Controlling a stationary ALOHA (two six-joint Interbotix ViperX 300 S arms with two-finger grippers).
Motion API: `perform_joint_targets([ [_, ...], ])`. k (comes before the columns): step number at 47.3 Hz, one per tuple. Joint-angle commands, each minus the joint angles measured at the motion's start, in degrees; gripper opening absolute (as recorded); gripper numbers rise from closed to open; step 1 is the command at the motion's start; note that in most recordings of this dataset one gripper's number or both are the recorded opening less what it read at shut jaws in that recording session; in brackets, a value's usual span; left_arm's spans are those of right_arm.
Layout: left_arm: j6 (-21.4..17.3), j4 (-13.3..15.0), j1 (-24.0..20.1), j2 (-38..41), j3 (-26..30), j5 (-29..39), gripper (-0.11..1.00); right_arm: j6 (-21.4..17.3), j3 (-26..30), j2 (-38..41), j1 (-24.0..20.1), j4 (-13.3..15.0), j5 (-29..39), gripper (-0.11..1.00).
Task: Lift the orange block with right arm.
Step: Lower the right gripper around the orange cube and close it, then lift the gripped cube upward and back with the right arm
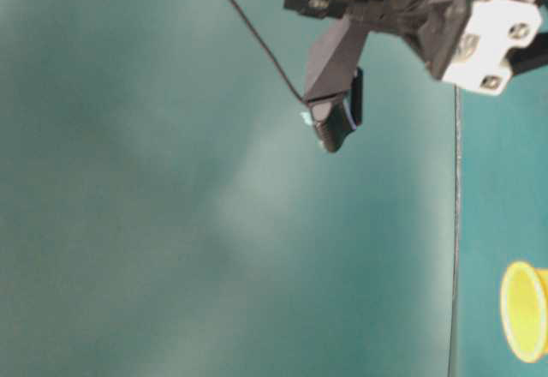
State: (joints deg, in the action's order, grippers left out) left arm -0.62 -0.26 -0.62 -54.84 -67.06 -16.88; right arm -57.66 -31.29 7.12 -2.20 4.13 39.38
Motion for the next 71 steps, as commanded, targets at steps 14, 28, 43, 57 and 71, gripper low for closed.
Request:
perform_joint_targets([
  [14,-0.2,-0.2,-0.1,0.4,1.8,-0.8,0.00,-0.8,-1.5,-0.7,-0.2,-0.1,-4.2,0.62],
  [28,-0.2,-0.2,-0.1,0.4,1.8,-0.7,0.00,-0.8,-1.0,-0.1,-0.2,0.0,-4.7,0.62],
  [43,-0.2,-0.2,-0.1,0.4,1.8,-0.8,0.00,-0.9,-1.0,-0.2,-0.2,0.4,-4.7,0.46],
  [57,-0.2,-0.2,-0.1,0.4,1.8,-0.7,0.00,-0.9,0.4,-1.2,-0.2,0.3,-3.0,0.41],
  [71,-0.2,-0.2,-0.1,0.4,1.8,-0.8,0.00,-0.9,2.1,-4.6,-0.2,0.4,1.9,0.41],
])
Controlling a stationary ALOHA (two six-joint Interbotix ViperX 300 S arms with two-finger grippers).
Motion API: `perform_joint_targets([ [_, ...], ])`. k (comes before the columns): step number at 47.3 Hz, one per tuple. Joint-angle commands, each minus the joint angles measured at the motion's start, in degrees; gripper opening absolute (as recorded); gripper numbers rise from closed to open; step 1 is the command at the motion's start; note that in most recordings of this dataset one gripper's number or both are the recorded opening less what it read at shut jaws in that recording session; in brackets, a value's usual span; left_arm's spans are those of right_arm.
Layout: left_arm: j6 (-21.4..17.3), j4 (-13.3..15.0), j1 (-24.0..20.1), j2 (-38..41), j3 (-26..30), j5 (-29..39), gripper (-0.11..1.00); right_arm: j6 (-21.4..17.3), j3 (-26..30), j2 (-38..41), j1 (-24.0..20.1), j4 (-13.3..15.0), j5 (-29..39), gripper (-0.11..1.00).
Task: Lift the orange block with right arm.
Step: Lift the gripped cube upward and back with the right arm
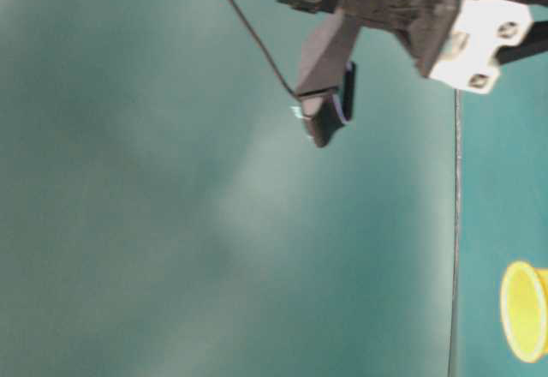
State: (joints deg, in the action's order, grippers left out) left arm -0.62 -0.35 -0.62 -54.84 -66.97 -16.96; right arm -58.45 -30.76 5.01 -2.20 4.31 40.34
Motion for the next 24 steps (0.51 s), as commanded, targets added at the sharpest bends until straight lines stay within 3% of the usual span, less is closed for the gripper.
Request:
perform_joint_targets([
  [1,-0.2,-0.1,-0.2,0.4,1.7,-0.6,0.00,-0.1,1.7,-2.9,-0.2,0.1,1.5,0.41],
  [24,-0.2,-0.1,-0.1,0.4,1.8,-0.6,0.00,-0.1,6.4,-7.5,-0.2,0.2,10.9,0.41],
])
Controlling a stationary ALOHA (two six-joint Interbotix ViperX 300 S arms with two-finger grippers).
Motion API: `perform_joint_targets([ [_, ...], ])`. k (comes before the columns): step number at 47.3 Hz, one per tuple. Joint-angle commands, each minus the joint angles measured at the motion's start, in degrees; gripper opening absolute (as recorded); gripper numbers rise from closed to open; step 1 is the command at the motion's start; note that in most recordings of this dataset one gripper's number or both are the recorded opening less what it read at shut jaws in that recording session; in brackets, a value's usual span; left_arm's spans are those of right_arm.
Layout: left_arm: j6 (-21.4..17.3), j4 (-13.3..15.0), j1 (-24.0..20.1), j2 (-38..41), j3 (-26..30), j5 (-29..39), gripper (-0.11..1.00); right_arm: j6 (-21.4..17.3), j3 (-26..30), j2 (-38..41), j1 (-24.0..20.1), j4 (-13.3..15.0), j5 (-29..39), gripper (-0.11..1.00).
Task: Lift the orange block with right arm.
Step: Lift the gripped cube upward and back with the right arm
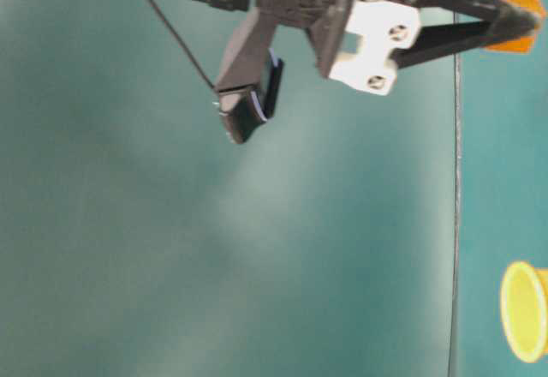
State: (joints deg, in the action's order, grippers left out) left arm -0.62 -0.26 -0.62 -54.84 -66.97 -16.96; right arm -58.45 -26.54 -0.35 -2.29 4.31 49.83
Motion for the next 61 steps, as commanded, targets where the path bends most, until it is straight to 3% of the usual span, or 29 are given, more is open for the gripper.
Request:
perform_joint_targets([
  [1,-0.2,-0.2,-0.1,0.4,1.8,-0.6,0.00,-0.1,2.5,-2.3,-0.1,0.2,1.8,0.41],
  [32,-0.2,-0.2,-0.1,0.4,1.8,-0.7,0.00,0.0,8.8,-8.8,-0.1,0.2,14.3,0.41],
  [61,-0.2,-0.2,-0.1,0.4,1.8,-0.6,0.00,0.0,16.2,-9.6,-0.1,0.3,21.2,0.41],
])
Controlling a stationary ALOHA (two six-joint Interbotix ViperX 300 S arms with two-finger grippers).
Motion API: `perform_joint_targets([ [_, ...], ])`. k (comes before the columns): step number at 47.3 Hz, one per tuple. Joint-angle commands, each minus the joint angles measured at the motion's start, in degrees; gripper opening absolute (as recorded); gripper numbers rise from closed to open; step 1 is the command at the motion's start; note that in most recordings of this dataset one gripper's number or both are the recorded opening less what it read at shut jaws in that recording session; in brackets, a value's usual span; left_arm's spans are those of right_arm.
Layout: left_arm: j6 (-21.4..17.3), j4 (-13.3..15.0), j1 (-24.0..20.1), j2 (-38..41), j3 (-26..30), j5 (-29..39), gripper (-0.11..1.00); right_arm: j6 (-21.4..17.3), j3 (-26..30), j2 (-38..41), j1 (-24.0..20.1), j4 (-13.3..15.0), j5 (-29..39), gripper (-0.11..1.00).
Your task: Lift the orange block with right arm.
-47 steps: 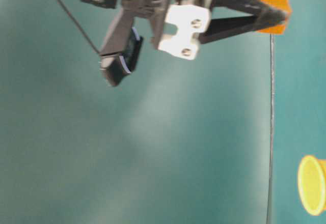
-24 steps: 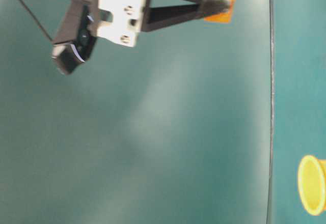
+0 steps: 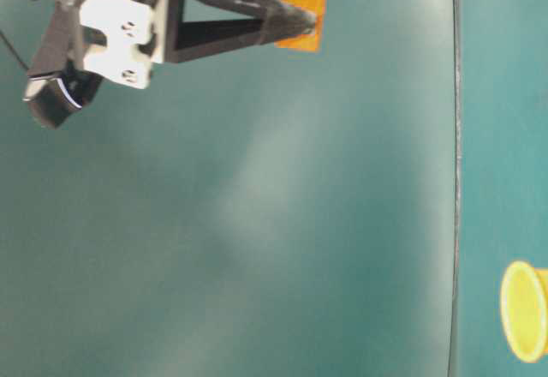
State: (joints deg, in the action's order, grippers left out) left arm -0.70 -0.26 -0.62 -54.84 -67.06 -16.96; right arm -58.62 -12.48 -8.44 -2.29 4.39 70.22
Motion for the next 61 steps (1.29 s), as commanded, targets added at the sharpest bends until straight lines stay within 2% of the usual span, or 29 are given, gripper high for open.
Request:
perform_joint_targets([
  [1,-0.1,-0.2,-0.1,0.4,1.8,-0.6,0.00,0.2,2.3,-1.5,-0.1,0.3,1.1,0.41],
  [20,-0.1,-0.2,-0.1,0.4,1.8,-0.6,0.00,0.2,7.6,-1.5,-0.1,1.9,5.8,0.41],
  [36,-0.1,-0.2,-0.1,0.4,1.8,-0.6,0.00,0.2,10.6,-1.5,-0.1,1.9,9.1,0.41],
  [61,-0.1,-0.2,-0.1,0.4,1.8,-0.6,0.00,0.2,11.2,-1.5,-0.1,1.9,9.1,0.41],
])
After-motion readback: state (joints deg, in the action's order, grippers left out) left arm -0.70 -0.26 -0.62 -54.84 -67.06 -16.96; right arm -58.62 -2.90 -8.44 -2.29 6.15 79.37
